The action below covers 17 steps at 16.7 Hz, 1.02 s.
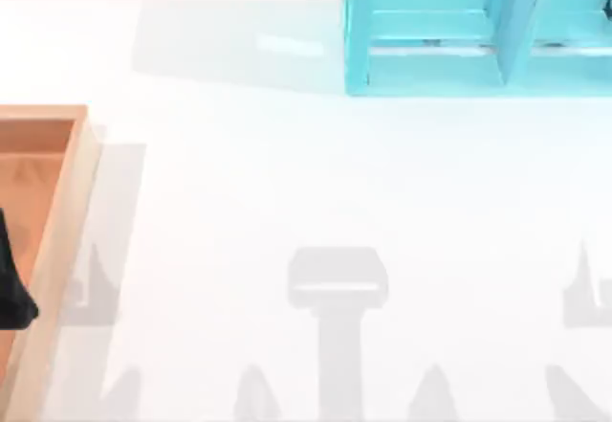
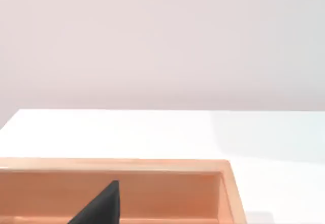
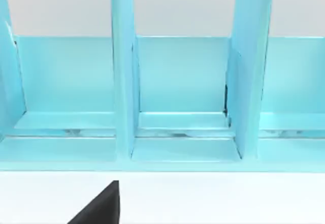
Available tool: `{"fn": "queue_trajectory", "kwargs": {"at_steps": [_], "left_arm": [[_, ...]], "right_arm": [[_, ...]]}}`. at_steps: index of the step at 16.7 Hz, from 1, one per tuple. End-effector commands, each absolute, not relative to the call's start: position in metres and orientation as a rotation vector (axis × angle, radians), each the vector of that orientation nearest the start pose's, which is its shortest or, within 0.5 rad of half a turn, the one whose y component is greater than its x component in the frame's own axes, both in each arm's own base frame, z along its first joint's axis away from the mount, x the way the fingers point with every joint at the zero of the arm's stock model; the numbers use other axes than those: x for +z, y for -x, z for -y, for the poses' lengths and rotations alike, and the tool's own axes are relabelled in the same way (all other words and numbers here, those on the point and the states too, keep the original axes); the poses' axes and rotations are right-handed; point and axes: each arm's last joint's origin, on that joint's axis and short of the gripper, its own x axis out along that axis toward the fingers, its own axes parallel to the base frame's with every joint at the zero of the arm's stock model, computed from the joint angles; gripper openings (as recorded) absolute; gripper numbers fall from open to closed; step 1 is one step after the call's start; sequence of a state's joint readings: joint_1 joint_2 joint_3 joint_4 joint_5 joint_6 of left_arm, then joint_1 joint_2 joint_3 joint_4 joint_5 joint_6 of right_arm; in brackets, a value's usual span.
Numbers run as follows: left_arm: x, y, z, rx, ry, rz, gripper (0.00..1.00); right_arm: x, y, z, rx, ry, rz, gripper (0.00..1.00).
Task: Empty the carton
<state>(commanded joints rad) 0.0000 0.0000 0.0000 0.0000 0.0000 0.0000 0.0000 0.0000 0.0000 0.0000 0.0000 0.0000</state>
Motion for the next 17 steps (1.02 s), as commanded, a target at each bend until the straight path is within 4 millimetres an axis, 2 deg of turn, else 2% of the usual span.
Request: {"fn": "queue_trajectory", "kwargs": {"at_steps": [3, 5, 10, 14, 17], "left_arm": [[0.162, -0.106, 0.001, 0.006, -0.004, -0.011, 1.00], [0.170, -0.106, -0.002, 0.029, -0.021, -0.064, 1.00], [0.213, -0.119, -0.014, 0.108, -0.088, -0.382, 1.00], [0.244, -0.155, -0.034, 0.134, -0.119, -0.775, 1.00], [0.253, -0.194, -0.057, 0.114, -0.108, -1.075, 1.00]], "right_arm": [[0.160, -0.106, 0.001, 0.000, 0.000, 0.000, 1.00], [0.160, -0.106, 0.001, 0.000, 0.000, 0.000, 1.00], [0.160, -0.106, 0.001, 0.000, 0.000, 0.000, 1.00], [0.160, -0.106, 0.001, 0.000, 0.000, 0.000, 1.00], [0.160, -0.106, 0.001, 0.000, 0.000, 0.000, 1.00]]}}
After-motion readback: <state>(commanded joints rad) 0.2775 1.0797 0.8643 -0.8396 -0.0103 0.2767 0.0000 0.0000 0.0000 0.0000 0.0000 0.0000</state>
